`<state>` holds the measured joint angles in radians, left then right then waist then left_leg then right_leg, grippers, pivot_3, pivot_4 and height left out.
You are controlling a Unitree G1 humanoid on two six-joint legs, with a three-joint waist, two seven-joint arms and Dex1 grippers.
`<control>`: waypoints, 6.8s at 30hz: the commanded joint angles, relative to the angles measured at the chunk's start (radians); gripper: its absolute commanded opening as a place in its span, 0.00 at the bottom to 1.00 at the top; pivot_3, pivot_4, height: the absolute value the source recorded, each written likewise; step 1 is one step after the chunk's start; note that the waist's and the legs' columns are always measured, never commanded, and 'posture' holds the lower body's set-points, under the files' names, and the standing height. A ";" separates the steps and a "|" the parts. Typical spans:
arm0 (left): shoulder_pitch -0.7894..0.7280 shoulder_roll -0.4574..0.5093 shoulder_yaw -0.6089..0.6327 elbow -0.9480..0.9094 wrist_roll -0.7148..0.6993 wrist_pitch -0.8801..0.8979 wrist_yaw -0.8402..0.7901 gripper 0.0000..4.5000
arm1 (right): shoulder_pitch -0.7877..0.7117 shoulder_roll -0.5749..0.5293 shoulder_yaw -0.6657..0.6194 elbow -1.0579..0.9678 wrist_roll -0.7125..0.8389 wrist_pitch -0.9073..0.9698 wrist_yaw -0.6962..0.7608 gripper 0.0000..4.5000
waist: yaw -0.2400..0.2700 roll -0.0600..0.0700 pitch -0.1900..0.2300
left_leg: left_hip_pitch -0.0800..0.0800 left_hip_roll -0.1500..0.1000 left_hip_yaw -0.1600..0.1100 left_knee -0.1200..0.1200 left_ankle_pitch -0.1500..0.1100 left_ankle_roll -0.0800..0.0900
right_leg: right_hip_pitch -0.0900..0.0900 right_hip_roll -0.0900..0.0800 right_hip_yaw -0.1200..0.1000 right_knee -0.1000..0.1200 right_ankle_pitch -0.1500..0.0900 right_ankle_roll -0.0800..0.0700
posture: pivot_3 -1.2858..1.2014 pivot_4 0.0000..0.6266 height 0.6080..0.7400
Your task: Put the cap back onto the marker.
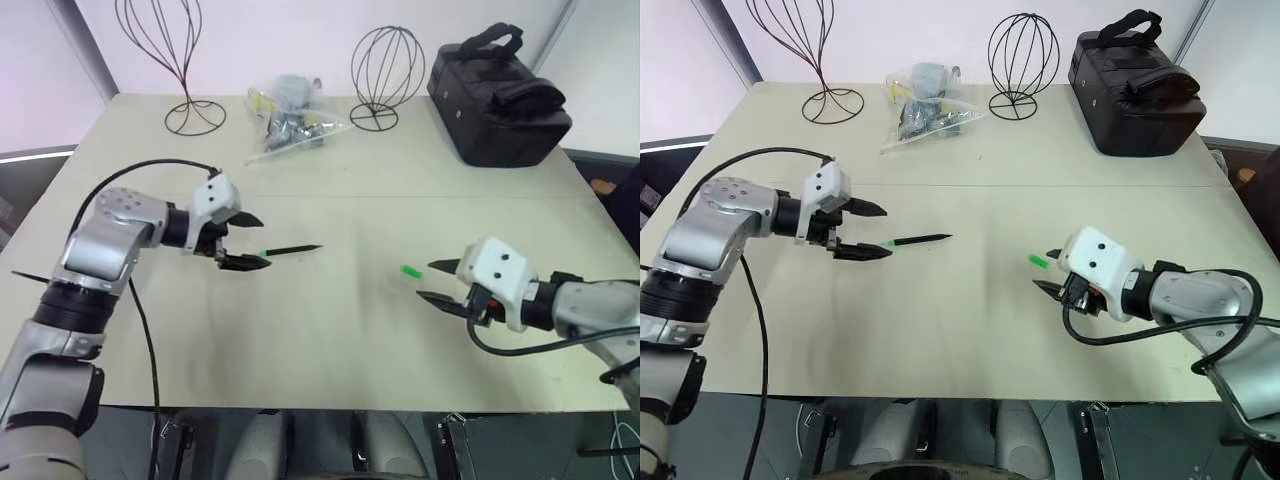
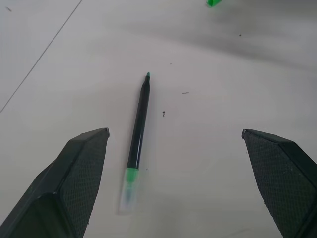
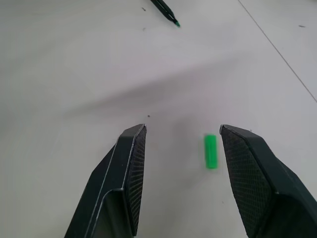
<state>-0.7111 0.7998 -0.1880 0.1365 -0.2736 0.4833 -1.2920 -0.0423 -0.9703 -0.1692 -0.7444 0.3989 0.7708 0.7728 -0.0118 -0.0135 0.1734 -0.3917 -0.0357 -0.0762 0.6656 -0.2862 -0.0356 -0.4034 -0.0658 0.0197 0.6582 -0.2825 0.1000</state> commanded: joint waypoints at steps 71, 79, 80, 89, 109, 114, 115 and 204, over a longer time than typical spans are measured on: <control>-0.164 -0.247 -0.036 0.765 0.303 -0.483 0.014 1.00 | 0.056 0.061 -0.013 -0.166 0.043 0.106 -0.167 0.53 | 0.000 0.000 0.000 | 0.000 0.000 0.000 0.002 0.000 0.000 | 0.000 0.000 0.000 0.003 0.000 0.000 | 0.52 0.24 1.00; -0.160 -0.252 -0.033 0.770 0.308 -0.488 0.007 0.94 | 0.050 0.057 -0.011 -0.160 0.044 0.104 -0.166 0.53 | 0.000 0.000 -0.001 | 0.001 0.000 0.000 0.002 0.000 0.000 | 0.000 0.000 0.000 0.004 0.000 0.000 | 0.52 0.24 1.00; -0.160 -0.252 -0.033 0.771 0.308 -0.488 0.008 0.88 | 0.051 0.056 -0.011 -0.159 0.043 0.104 -0.165 0.53 | 0.000 0.000 -0.001 | 0.001 0.000 0.000 0.002 0.000 0.000 | 0.000 0.000 0.000 0.004 0.000 0.000 | 0.52 0.24 1.00; -0.157 -0.248 -0.037 0.764 0.314 -0.498 0.005 0.32 | 0.049 0.054 -0.009 -0.155 0.040 0.102 -0.163 0.53 | 0.000 0.000 -0.001 | 0.001 -0.001 0.000 0.002 0.000 0.000 | 0.000 0.000 0.000 0.004 0.000 0.000 | 0.52 0.24 1.00; -0.165 -0.253 -0.032 0.734 0.310 -0.512 -0.012 0.00 | 0.036 0.051 -0.001 -0.135 0.033 0.089 -0.153 0.53 | 0.000 0.000 -0.001 | 0.001 -0.001 0.000 0.002 0.000 0.000 | 0.000 0.000 0.000 0.004 0.000 0.000 | 0.52 0.24 1.00; -0.171 -0.256 -0.027 0.741 0.313 -0.528 -0.004 0.00 | 0.034 0.050 0.001 -0.130 0.030 0.085 -0.151 0.53 | 0.000 0.000 -0.001 | 0.001 -0.001 0.000 0.002 0.000 0.000 | 0.000 0.000 0.000 0.004 0.000 0.000 | 0.52 0.24 1.00; -0.171 -0.257 -0.026 0.740 0.312 -0.532 -0.004 0.00 | 0.034 0.050 0.001 -0.129 0.030 0.084 -0.151 0.53 | 0.000 0.000 -0.001 | 0.001 -0.001 0.000 0.002 0.000 0.000 | 0.000 0.000 0.000 0.004 0.000 0.000 | 0.52 0.24 1.00; -0.014 -0.076 0.030 0.068 0.179 -0.508 -0.002 0.00 | -0.193 0.310 0.186 0.739 -0.188 -0.418 0.046 0.01 | -0.003 0.000 0.000 | 0.001 0.000 0.001 0.002 0.000 0.000 | -0.001 0.001 0.001 0.005 0.000 0.000 | 0.52 0.24 1.00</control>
<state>-0.7115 0.7178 -0.1801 0.2207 -0.0786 -0.0082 -1.3002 -0.2372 -0.6515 0.0312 0.0038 0.2172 0.3618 0.8205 -0.0150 -0.0135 0.1732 -0.3911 -0.0359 -0.0755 0.6675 -0.2861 -0.0355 -0.4046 -0.0645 0.0204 0.6630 -0.2825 0.1000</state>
